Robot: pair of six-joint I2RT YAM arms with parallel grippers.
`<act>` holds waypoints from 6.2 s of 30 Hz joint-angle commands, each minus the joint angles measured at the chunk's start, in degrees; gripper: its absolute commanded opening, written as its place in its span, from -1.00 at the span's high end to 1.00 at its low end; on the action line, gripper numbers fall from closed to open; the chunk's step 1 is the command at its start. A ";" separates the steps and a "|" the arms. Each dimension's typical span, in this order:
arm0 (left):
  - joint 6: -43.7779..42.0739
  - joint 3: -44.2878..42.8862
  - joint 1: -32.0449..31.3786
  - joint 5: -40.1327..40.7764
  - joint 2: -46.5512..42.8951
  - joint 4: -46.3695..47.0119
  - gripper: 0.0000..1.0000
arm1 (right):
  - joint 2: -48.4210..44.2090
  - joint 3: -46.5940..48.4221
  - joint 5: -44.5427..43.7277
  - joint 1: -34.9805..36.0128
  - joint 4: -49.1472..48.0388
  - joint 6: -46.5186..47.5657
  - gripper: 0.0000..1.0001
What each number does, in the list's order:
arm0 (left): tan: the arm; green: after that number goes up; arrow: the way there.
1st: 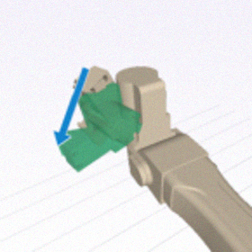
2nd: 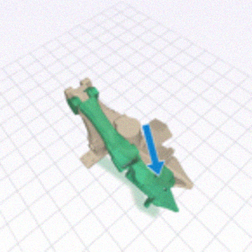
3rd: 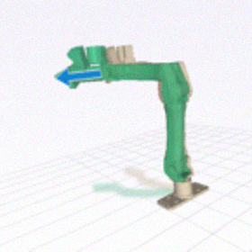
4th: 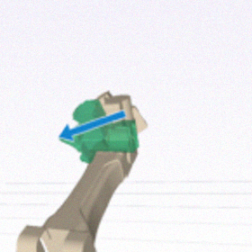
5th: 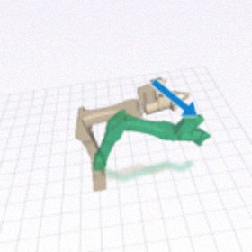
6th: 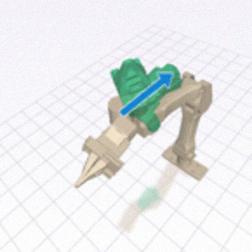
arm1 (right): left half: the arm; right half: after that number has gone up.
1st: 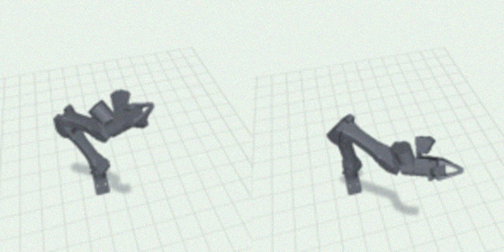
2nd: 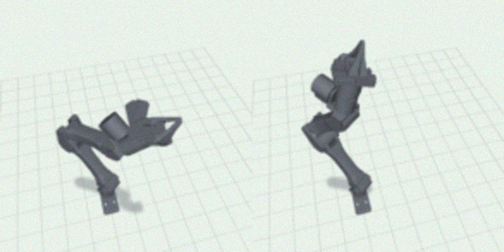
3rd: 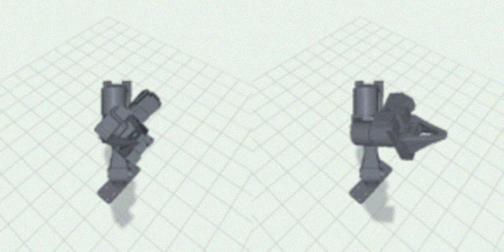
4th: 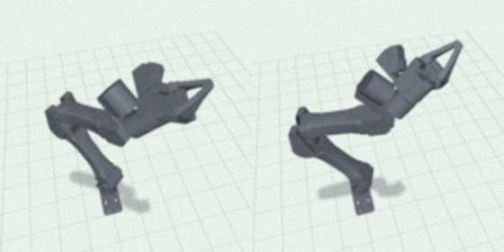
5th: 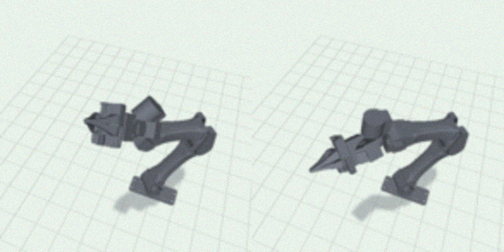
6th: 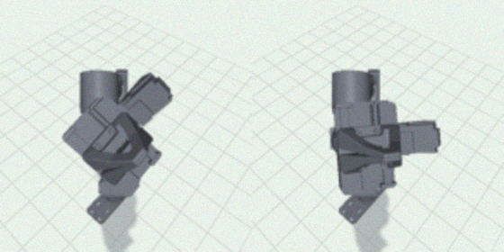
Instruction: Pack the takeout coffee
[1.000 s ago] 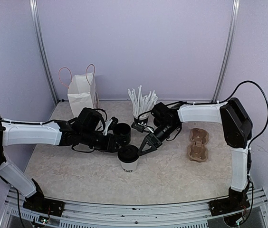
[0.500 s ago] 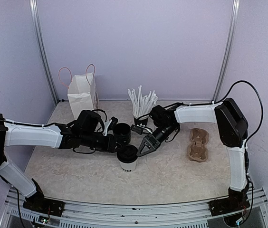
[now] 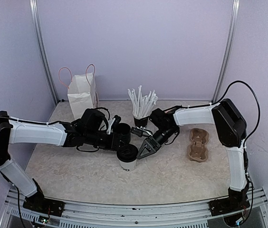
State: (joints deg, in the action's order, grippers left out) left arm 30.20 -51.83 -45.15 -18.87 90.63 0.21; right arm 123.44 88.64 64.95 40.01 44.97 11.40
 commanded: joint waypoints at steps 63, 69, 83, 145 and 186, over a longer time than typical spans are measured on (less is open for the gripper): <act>9.77 4.02 -5.00 5.22 -9.80 -16.43 -0.04 | 2.00 8.40 -6.57 -0.66 -2.85 -4.11 -0.17; 8.82 2.88 -5.17 6.26 -8.12 -17.96 -0.03 | 2.89 7.66 -7.31 -0.16 -2.51 -3.93 -0.17; 6.55 2.75 -5.90 16.38 -2.63 -28.93 0.07 | 5.32 0.69 -16.99 0.01 -2.19 -4.14 0.07; -7.35 -11.33 -0.23 35.13 -20.11 -23.17 -0.98 | -9.31 9.21 -38.45 18.56 5.40 28.37 -0.70; -15.76 -23.62 0.24 26.09 -1.49 -24.94 -0.73 | -32.63 -9.56 -41.39 -16.48 4.42 21.79 -0.26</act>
State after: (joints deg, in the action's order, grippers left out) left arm 15.90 -71.64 -45.54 9.39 84.90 -23.11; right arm 93.01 79.90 24.60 28.18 50.24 34.54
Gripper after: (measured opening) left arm 0.886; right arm 0.685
